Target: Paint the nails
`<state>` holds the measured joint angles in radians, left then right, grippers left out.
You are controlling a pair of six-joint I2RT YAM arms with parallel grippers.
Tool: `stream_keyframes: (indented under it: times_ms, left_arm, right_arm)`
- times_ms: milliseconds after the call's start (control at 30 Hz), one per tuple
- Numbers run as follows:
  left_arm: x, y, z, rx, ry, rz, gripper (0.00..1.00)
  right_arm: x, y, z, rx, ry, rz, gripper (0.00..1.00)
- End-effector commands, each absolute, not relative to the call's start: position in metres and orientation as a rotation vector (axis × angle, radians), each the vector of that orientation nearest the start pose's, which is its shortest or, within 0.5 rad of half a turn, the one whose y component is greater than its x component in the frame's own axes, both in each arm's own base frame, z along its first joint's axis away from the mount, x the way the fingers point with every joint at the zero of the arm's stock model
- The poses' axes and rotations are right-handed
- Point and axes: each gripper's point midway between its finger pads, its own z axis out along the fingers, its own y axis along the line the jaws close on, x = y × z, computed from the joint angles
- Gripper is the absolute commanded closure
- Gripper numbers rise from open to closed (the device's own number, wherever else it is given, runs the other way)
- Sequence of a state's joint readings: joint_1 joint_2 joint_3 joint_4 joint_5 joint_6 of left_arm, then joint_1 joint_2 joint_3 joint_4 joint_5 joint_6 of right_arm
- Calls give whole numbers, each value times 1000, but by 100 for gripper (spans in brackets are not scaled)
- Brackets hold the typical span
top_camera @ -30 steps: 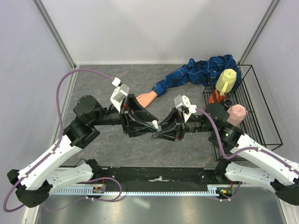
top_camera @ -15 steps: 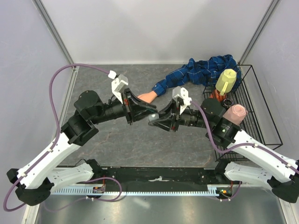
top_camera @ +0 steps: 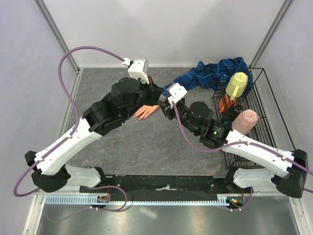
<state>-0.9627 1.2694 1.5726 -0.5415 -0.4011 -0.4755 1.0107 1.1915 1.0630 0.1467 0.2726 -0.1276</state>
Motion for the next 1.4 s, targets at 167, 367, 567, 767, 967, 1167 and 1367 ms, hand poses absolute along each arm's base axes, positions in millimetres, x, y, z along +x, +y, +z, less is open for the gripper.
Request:
stream_keyframes:
  times_ms: [167, 367, 567, 767, 967, 1167, 1367]
  left_arm:
    - [224, -290, 447, 250, 1762, -976, 28]
    - [185, -260, 466, 435, 1640, -1162, 21]
    - [129, -252, 472, 689, 1489, -1295, 22]
    - [92, -256, 451, 924, 1391, -1401, 30]
    - [76, -264, 441, 1079, 1303, -1485, 29]
    - [80, -273, 436, 1096, 1292, -1524, 36]
    - [80, -272, 441, 1097, 1293, -1517, 53]
  right_arm:
    - [213, 342, 377, -836, 1242, 707, 100]
    - [164, 352, 371, -959, 1220, 1067, 100]
    - [121, 353, 374, -1048, 1172, 1339, 100]
    - [82, 347, 383, -1196, 1059, 1543, 100]
    - [75, 344, 386, -1265, 1026, 1617, 100]
    - [78, 338, 391, -1268, 1014, 1614, 100]
    - [91, 336, 391, -1204, 1032, 1588, 100]
